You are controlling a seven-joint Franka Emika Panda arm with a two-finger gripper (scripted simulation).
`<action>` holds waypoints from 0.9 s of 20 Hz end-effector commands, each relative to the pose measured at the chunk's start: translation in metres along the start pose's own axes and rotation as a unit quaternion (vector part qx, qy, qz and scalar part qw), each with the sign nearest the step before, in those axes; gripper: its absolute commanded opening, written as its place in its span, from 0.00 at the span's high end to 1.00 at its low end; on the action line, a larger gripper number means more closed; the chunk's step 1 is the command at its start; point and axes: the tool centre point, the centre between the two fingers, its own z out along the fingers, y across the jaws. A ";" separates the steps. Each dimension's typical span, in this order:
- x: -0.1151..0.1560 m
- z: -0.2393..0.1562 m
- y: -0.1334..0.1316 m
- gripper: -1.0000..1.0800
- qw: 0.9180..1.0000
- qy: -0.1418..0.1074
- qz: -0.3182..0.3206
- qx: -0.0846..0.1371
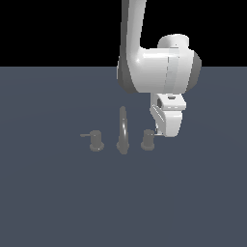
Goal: Turn on the faucet by rotating a designated handle.
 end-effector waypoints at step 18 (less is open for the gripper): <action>-0.021 0.003 0.051 1.00 1.000 0.001 0.007 -0.007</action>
